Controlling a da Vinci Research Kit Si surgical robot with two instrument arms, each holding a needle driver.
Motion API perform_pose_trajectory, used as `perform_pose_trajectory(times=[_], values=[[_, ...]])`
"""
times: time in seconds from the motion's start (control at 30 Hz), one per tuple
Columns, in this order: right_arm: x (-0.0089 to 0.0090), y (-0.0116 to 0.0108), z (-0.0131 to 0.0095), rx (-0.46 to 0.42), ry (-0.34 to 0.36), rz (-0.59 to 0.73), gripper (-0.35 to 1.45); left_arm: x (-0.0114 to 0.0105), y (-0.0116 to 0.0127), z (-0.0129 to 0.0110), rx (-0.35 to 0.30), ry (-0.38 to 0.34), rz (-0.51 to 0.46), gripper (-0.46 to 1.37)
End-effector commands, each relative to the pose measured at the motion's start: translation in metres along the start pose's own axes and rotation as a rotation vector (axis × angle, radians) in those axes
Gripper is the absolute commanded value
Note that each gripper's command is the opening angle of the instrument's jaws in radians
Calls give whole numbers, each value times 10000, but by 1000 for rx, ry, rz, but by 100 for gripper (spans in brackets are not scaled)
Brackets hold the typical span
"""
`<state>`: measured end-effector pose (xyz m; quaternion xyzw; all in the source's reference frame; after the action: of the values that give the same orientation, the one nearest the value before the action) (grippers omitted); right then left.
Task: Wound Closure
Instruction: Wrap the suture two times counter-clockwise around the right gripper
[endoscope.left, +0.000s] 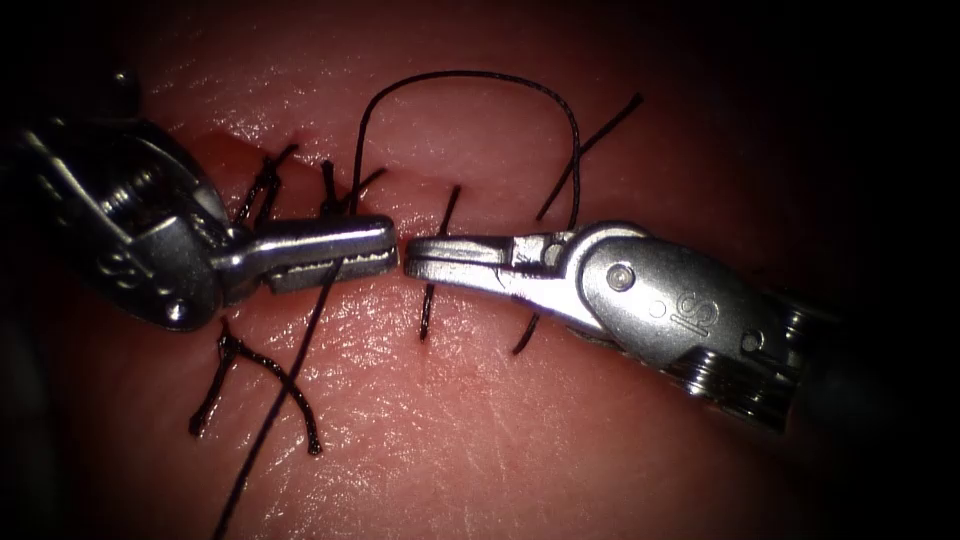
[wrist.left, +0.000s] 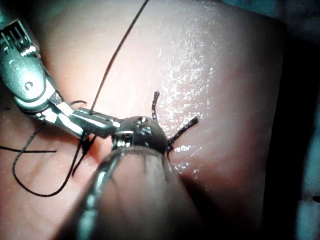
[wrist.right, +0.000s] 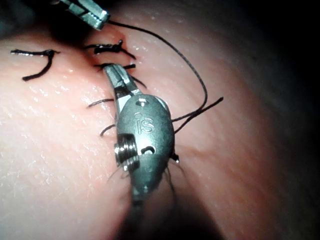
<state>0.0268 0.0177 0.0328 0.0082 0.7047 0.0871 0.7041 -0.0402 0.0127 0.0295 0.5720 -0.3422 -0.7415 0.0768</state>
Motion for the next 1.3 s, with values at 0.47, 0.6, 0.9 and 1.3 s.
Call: perform_pose_trajectory(times=[0.47,0.6,0.9,1.3], values=[[30,14,-14,12,2,-20,-35,-1,12,-11,-133,18,-73,-35],[43,25,-13,2,7,-22,-35,5,19,-4,-194,36,-79,-35],[66,53,16,14,14,-15,-35,27,29,8,-273,99,-86,-35],[51,75,62,107,-32,-17,-35,51,27,11,-349,152,-99,-35]])
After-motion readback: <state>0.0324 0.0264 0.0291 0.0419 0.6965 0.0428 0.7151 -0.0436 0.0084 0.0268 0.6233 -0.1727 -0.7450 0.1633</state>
